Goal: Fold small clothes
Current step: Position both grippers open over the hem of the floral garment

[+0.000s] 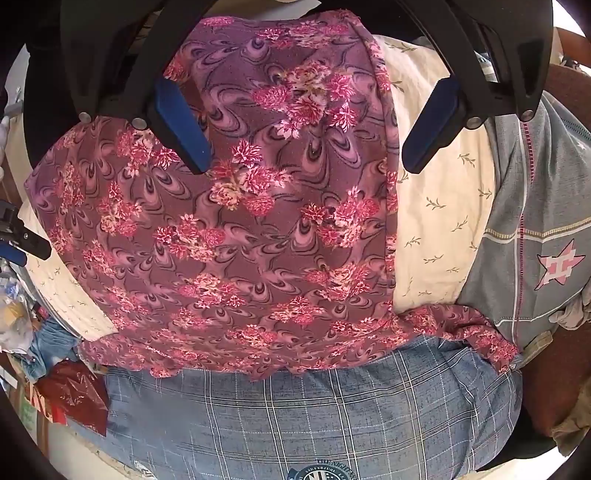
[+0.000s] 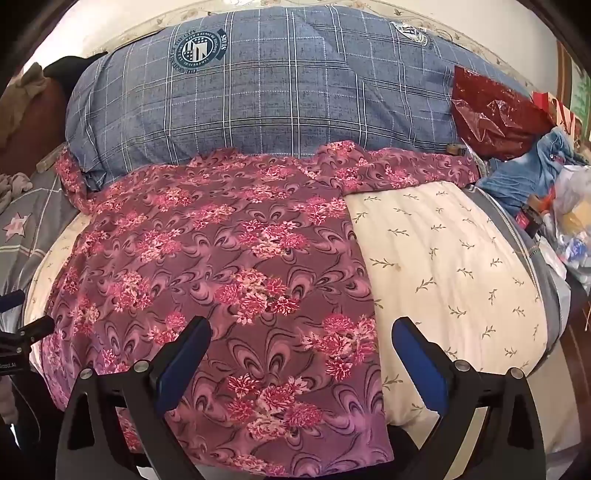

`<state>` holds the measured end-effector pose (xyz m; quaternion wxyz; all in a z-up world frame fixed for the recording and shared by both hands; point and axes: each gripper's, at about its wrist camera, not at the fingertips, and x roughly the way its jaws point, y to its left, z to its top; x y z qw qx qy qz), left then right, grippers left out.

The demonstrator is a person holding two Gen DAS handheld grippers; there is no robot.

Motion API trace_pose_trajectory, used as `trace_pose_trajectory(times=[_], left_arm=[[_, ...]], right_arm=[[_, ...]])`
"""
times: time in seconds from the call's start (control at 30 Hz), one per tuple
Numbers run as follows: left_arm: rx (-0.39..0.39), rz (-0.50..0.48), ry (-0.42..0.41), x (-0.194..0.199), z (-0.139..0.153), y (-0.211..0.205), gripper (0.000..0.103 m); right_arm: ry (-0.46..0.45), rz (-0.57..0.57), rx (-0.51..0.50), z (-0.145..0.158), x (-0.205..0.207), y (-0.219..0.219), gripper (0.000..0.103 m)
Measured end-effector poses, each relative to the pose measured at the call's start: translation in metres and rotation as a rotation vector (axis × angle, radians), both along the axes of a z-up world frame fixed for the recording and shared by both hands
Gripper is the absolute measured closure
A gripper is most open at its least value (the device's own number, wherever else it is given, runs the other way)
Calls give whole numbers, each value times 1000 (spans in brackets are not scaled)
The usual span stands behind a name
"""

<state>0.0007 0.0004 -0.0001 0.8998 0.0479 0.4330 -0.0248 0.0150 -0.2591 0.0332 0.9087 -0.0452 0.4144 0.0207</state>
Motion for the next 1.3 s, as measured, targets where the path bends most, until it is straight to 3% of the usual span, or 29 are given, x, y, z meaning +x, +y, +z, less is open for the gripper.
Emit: trace_pose_trajectory(times=[0.6, 0.93, 1.3], left_arm=[[-53, 3, -9, 6, -11, 15, 0], [-38, 8, -7, 7, -12, 16, 0], [-39, -4, 90, 8, -8, 0, 0]], right_arm=[[23, 42, -40, -1, 8, 21, 4], [24, 14, -11, -3, 13, 11, 4], [34, -4, 36, -9, 12, -3, 4]])
